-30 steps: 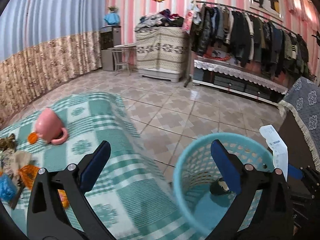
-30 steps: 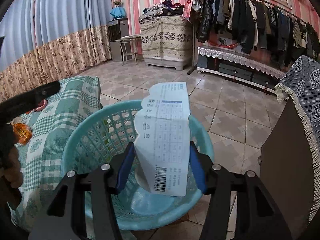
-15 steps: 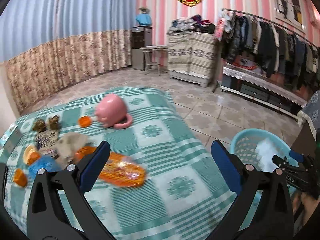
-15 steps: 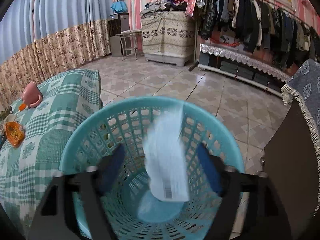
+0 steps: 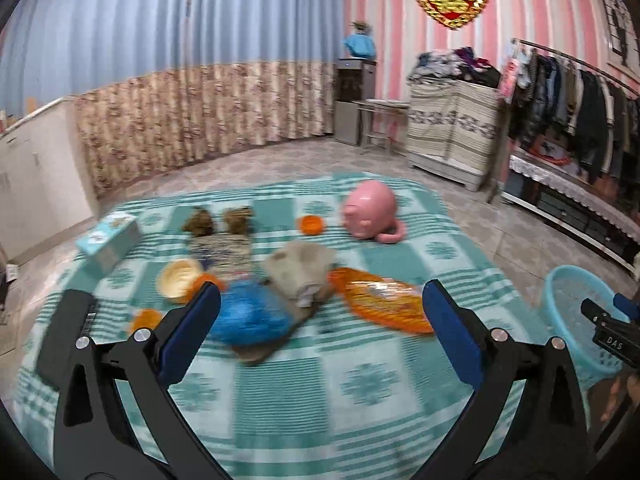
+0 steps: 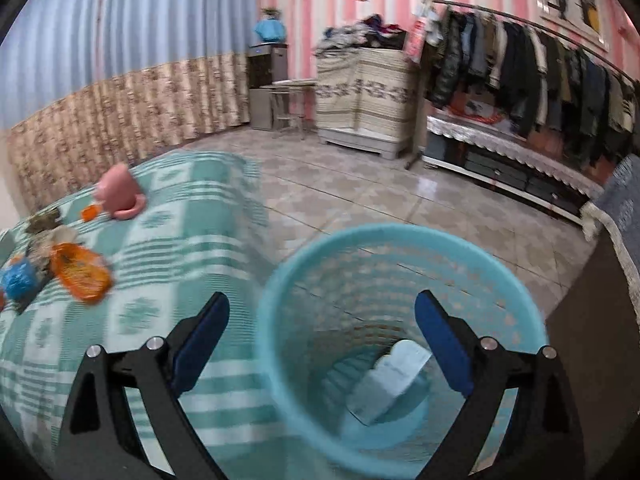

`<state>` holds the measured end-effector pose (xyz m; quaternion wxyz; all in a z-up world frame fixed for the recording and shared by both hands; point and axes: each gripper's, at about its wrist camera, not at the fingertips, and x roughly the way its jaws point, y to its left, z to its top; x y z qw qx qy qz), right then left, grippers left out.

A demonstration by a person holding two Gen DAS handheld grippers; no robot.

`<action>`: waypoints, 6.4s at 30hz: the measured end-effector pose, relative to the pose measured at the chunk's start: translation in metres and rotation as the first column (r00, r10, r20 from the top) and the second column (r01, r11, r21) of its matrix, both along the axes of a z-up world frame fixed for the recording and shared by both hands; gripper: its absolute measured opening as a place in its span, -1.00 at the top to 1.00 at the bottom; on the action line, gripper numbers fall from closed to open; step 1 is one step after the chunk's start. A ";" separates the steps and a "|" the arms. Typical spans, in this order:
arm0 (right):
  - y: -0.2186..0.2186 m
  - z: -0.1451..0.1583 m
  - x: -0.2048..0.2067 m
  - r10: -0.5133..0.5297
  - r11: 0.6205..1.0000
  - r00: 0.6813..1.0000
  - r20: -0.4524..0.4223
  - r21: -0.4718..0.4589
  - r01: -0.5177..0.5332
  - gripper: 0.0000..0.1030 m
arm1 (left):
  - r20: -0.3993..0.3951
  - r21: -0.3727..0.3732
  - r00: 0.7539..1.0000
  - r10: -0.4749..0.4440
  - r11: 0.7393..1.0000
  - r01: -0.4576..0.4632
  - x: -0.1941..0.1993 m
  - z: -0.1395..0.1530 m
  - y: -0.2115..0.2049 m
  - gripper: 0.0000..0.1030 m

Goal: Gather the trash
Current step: 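Grasp the orange peel with the left gripper while the right grasps the orange wrapper, then carry the peel and wrapper to the blue basket and release them, then return both tools to the table and grasp the blue plastic bag with the left gripper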

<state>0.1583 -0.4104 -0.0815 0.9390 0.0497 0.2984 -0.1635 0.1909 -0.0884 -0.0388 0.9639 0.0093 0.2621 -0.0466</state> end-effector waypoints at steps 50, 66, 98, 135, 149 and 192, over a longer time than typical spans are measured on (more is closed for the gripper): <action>0.174 -0.043 0.089 0.288 0.956 0.946 -0.145 -0.017 -0.294 -0.79 | -0.320 0.015 0.920 0.225 0.972 -0.233 0.087 -0.103 0.155 -0.12; 0.186 -0.049 0.138 0.422 0.905 0.877 -0.229 0.039 -0.425 0.12 | -0.312 -0.044 0.934 0.177 0.979 -0.201 0.080 -0.102 0.157 0.17; 0.014 0.033 -0.013 0.181 0.981 0.980 0.082 0.051 -0.186 0.93 | -0.023 -0.006 1.000 -0.013 1.000 0.013 0.019 -0.021 0.003 0.23; -0.151 -0.022 -0.090 -0.174 0.975 0.984 -0.035 0.132 0.177 0.93 | -0.087 -0.012 0.793 -0.603 0.797 0.604 0.020 -0.041 -0.347 -0.11; -0.141 -0.025 -0.068 -0.189 0.975 0.979 -0.075 0.106 0.197 0.91 | -0.044 0.001 0.845 -0.533 0.846 0.533 0.030 -0.029 -0.305 -0.76; 0.076 0.000 0.011 0.097 0.994 0.995 -0.033 -0.054 -0.099 -0.83 | -0.189 0.049 0.978 0.086 0.996 -0.078 0.086 -0.069 0.052 -0.61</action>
